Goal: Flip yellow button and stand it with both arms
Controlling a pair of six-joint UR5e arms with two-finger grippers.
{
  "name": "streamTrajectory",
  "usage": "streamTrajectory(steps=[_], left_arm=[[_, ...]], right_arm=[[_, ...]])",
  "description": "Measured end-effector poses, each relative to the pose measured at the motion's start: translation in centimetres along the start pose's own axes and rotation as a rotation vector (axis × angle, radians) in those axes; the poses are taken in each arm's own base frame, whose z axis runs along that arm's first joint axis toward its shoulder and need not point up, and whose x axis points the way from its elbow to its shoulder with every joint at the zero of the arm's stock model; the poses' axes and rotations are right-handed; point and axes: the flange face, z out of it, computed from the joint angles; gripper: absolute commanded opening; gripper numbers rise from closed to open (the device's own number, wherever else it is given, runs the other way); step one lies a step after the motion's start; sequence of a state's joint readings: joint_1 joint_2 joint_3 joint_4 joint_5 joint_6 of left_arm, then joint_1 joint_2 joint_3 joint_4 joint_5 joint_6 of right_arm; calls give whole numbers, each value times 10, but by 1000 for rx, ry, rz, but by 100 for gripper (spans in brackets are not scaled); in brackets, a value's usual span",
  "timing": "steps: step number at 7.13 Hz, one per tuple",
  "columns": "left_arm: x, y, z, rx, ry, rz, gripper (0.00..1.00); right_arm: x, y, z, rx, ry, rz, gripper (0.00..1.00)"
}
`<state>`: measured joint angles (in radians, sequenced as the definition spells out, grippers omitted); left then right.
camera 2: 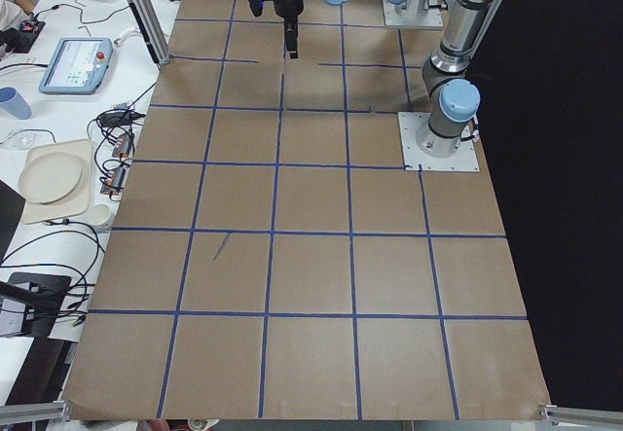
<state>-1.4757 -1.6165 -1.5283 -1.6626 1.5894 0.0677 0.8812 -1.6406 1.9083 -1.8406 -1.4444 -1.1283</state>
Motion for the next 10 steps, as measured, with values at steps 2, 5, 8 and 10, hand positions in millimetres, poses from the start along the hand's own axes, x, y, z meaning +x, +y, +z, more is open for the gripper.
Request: streamTrajectory(steps=[2,5,8,10], left_arm=[[0,0,-1,2,1,0,100],[0,0,-1,3,1,0,100],[0,0,-1,3,1,-1,100],[0,-1,-1,3,1,-2,100]], right_arm=[[-87,-26,-34,-56,23,319,100],[-198,-52,-84,-93,22,562,100],[-228,-76,-122,-75,38,605,100],[-244,-92,-115,-102,35,614,100]])
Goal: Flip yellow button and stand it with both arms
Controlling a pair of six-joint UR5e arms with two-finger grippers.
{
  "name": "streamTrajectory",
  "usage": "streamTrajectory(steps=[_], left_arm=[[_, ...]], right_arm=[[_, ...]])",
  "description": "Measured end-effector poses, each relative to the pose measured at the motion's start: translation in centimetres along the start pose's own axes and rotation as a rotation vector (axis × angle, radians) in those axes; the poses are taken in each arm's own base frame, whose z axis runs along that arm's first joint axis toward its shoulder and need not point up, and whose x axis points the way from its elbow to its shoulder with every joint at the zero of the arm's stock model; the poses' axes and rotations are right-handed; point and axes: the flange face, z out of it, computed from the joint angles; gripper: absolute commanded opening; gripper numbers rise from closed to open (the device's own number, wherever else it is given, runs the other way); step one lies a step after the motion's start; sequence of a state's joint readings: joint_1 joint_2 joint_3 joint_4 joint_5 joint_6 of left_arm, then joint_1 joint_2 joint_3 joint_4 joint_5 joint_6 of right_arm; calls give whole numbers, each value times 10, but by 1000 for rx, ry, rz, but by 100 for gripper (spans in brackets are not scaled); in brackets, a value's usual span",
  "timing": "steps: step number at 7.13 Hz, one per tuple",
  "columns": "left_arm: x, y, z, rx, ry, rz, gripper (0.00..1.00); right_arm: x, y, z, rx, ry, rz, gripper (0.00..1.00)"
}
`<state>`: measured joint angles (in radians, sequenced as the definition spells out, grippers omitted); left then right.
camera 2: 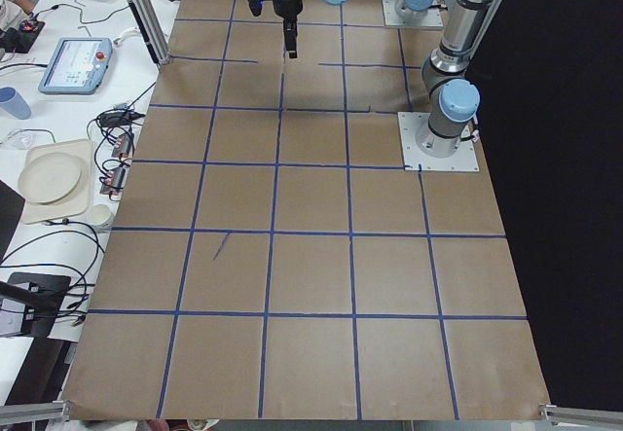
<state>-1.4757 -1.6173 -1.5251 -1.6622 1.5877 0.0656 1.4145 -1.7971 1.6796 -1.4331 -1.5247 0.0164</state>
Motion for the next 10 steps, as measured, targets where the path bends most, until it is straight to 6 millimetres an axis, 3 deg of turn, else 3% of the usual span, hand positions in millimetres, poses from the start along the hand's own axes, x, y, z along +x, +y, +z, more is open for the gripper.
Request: streamTrajectory(steps=[3,6,10], left_arm=[[0,0,1,-1,0,-6,100],[0,0,2,-3,0,-7,100],[-1,-1,2,-3,0,-7,100]], right_arm=[[-48,9,30,-61,16,-10,100],[-51,25,45,-85,33,-19,100],[-44,18,30,-50,87,-20,100]])
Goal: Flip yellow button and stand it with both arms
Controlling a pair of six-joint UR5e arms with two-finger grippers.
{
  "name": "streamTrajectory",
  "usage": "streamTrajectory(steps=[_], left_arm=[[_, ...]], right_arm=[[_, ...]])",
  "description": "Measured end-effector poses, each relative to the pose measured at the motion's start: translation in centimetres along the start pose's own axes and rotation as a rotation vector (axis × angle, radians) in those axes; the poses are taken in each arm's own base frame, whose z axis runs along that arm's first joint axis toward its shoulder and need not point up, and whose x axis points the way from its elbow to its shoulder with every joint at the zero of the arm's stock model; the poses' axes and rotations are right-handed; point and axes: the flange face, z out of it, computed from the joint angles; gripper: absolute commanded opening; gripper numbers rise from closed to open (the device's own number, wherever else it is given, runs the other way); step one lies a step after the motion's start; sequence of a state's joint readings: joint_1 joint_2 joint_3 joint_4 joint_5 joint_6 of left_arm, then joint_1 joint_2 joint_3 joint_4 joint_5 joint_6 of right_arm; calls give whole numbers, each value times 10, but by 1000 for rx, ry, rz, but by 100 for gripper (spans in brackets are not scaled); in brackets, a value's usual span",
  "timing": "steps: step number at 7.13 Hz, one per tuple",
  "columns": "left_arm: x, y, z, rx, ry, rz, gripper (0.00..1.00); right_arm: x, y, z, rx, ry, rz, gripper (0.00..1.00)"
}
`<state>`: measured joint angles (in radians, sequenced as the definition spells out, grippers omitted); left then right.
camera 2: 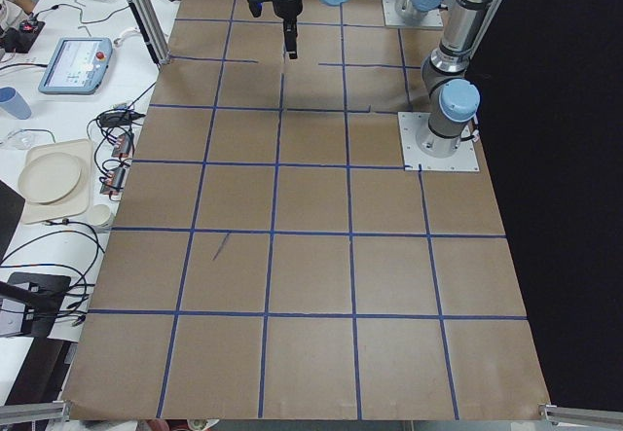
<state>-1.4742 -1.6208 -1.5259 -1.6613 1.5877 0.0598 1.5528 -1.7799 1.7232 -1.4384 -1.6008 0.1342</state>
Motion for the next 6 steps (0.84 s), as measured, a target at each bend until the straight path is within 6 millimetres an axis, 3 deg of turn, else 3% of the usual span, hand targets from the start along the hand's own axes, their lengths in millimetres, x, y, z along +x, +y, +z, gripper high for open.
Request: streamTrajectory(steps=[2,6], left_arm=[[0,-1,0,-1,0,0,100],[0,-1,0,-1,-1,0,100]], right_arm=[[-4,-17,-7,1,-16,7,100],[-4,-22,-4,-6,-10,7,100]])
